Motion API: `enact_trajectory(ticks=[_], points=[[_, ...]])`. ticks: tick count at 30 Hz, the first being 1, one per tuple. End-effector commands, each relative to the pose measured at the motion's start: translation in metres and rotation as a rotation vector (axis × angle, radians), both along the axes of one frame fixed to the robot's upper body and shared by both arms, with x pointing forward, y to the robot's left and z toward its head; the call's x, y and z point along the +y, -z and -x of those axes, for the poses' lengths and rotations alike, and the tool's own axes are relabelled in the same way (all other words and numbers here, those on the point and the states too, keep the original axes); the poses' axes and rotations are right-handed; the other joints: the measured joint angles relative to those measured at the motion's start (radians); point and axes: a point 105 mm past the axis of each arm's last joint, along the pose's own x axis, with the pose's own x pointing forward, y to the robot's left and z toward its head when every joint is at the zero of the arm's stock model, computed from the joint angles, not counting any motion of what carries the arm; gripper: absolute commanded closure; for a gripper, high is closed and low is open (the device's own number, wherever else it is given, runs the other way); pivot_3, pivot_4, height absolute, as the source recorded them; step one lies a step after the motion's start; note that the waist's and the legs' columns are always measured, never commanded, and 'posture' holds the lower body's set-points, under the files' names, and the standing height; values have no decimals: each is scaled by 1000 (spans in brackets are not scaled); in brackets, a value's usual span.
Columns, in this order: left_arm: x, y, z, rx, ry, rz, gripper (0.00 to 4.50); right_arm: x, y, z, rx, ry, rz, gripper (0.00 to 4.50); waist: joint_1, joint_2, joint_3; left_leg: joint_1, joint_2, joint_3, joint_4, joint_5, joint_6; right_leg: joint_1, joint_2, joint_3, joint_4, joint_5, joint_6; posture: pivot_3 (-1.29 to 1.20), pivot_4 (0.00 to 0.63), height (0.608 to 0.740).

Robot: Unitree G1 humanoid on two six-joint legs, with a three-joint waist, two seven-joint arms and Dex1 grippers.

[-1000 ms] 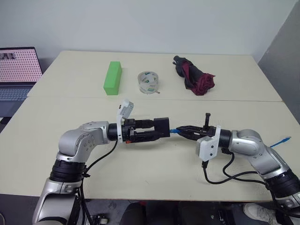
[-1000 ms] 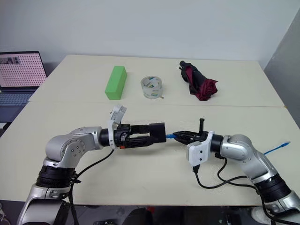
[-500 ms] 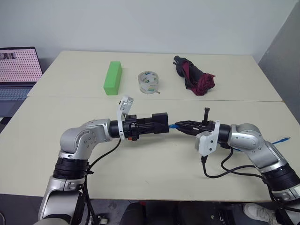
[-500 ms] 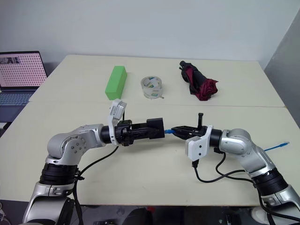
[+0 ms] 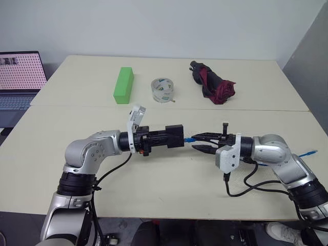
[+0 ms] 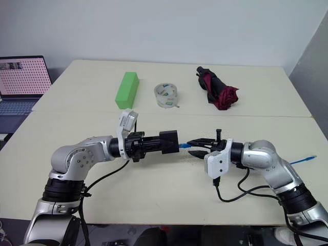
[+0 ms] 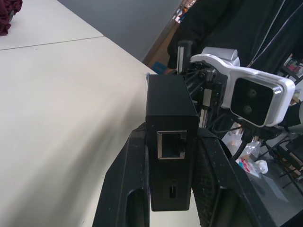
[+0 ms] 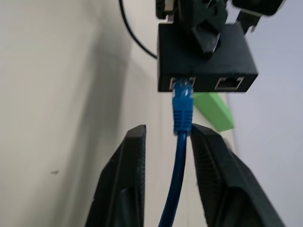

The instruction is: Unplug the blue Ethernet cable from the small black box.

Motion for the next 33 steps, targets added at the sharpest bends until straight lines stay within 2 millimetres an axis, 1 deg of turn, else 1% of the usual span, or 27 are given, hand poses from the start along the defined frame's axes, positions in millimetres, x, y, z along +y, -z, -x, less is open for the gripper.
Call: enact_trajectory(ticks=[1, 3, 4, 7, 11, 13, 20, 27, 33], points=[[-3, -5, 6, -81, 58, -27, 3709, -5, -9, 17, 362, 74, -116, 2389, 3, 0, 0, 0, 0, 0, 0, 0, 0, 0, 0, 0, 0, 0, 0, 0, 150, 740], [-4, -2, 6, -122, 65, -58, 3709, -4, -17, 19, 507, 109, -193, 2389, 3, 0, 0, -1, 0, -1, 0, 0, 0, 0, 0, -1, -1, 0, 0, 0, 150, 740], [-4, 0, 6, -140, 65, -71, 3709, -3, -19, 20, 550, 120, -214, 2389, 2, 0, 0, -1, 0, -1, 0, 0, 0, 0, 0, 0, -1, 0, 0, 0, 150, 740], [-7, 1, 12, -208, 115, -109, 3709, -1, -26, 17, 712, 172, -306, 2389, 1, 0, 0, 0, 0, -1, 1, 0, 0, 1, 0, -1, 0, 0, 0, 0, 150, 740], [-7, 2, 16, -279, 156, -148, 3709, 3, -23, 20, 888, 185, -337, 2389, 2, 0, 0, -1, -1, -2, 1, 0, 0, 1, 0, -1, 0, 0, 0, 0, 150, 740], [-7, 0, 17, -303, 167, -153, 3709, 6, -21, 20, 939, 185, -342, 2389, 2, 0, 0, -1, -1, -2, 1, 0, 0, 0, 0, -1, -1, 0, 0, 0, 150, 740], [-10, -2, 21, -340, 182, -153, 3709, 17, -17, 18, 1020, 176, -353, 2389, 2, 0, 0, -1, -1, -2, 1, 0, 0, 0, 0, -1, -1, 0, 0, 0, 150, 740], [-10, -2, 20, -348, 177, -157, 3709, 24, -16, 19, 1048, 157, -342, 2389, 2, 0, 0, -1, -1, -2, 0, 0, 0, 0, 0, -1, -1, 0, 0, 0, 150, 740], [-10, -2, 21, -351, 175, -154, 3709, 26, -15, 19, 1054, 150, -328, 2389, 2, 0, 0, -1, -1, -2, 0, 0, 0, 0, 0, -1, -1, 0, 0, 0, 150, 740]])
